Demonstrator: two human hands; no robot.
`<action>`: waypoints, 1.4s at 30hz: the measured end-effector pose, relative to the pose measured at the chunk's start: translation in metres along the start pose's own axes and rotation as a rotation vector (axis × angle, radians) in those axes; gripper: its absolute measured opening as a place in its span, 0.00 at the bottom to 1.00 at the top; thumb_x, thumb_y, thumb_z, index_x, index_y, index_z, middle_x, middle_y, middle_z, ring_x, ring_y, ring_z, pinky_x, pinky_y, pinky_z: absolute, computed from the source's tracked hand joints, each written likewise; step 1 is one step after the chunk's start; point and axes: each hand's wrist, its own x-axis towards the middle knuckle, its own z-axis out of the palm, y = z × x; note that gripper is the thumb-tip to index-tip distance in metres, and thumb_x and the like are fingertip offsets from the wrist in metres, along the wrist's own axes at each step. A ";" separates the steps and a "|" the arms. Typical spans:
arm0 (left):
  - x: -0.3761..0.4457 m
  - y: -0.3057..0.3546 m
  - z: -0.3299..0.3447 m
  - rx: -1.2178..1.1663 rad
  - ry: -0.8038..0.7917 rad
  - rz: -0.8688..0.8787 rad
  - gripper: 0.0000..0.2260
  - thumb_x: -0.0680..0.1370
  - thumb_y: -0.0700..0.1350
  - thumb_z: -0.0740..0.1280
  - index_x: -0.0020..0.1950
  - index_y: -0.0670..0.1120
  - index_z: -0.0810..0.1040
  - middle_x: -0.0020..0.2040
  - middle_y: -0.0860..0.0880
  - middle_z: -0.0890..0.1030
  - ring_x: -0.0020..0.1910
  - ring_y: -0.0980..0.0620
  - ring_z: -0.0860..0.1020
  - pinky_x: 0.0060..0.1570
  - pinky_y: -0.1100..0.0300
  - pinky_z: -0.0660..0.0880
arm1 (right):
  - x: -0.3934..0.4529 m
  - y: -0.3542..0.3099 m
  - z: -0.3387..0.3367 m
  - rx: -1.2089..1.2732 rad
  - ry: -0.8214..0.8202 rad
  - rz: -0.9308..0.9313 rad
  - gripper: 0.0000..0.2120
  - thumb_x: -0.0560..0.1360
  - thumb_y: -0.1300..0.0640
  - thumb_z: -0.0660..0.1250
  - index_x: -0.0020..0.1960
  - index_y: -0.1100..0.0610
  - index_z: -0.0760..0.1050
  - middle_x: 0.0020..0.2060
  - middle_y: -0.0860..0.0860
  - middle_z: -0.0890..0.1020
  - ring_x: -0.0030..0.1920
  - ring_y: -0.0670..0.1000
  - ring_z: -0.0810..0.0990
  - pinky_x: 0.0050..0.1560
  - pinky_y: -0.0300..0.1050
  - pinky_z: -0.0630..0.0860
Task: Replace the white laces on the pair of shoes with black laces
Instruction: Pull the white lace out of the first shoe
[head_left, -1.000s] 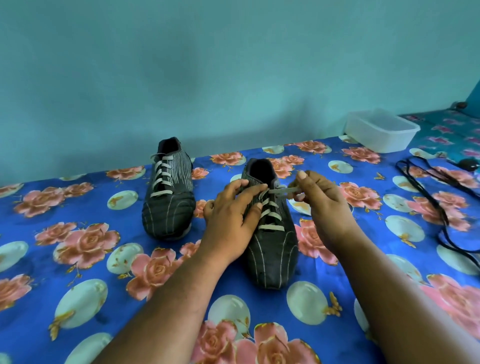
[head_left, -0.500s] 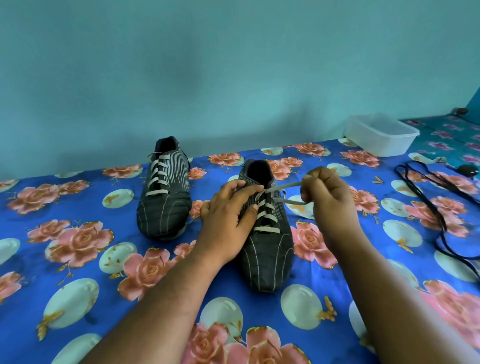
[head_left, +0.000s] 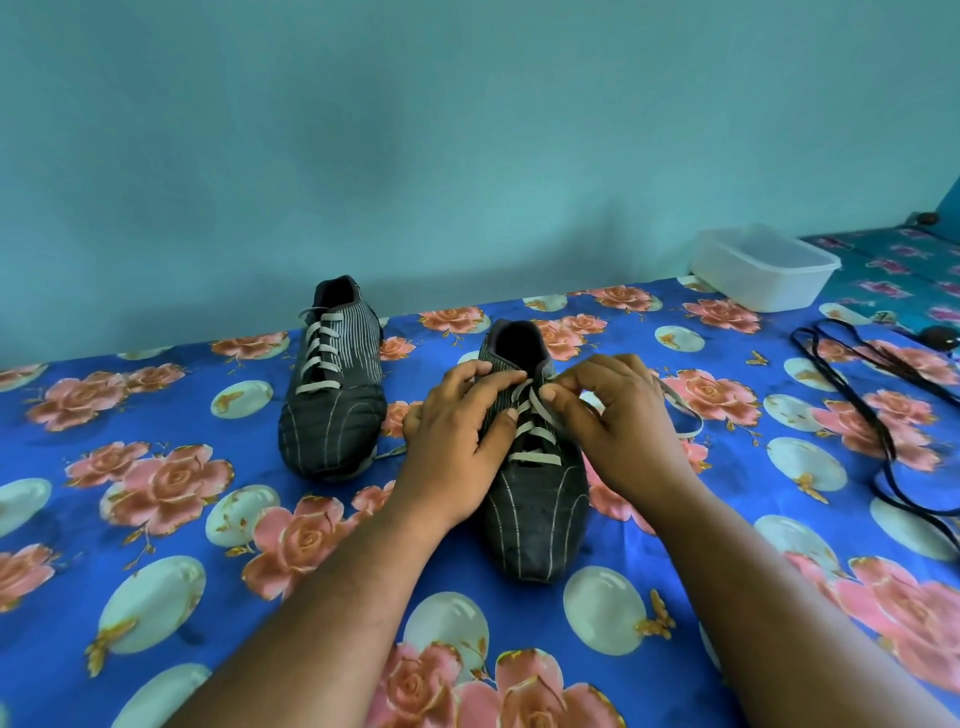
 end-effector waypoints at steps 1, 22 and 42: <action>0.000 0.000 0.000 -0.004 0.002 0.001 0.19 0.79 0.56 0.60 0.70 0.64 0.74 0.71 0.58 0.69 0.69 0.54 0.71 0.68 0.46 0.60 | 0.000 -0.002 -0.002 0.109 0.015 0.051 0.11 0.80 0.45 0.67 0.43 0.49 0.79 0.41 0.40 0.81 0.52 0.48 0.74 0.56 0.46 0.69; 0.000 -0.001 0.000 -0.002 -0.005 0.000 0.20 0.78 0.60 0.57 0.70 0.65 0.73 0.71 0.59 0.69 0.70 0.55 0.70 0.68 0.47 0.58 | 0.002 -0.026 -0.018 0.771 -0.034 0.362 0.10 0.80 0.65 0.65 0.42 0.57 0.78 0.33 0.42 0.81 0.36 0.39 0.78 0.43 0.32 0.73; 0.000 0.000 0.000 0.014 0.007 -0.020 0.25 0.78 0.59 0.59 0.74 0.55 0.70 0.73 0.57 0.70 0.71 0.55 0.69 0.68 0.53 0.56 | -0.002 -0.025 -0.014 0.646 -0.058 0.240 0.09 0.81 0.57 0.68 0.42 0.56 0.78 0.35 0.43 0.80 0.39 0.43 0.76 0.45 0.37 0.71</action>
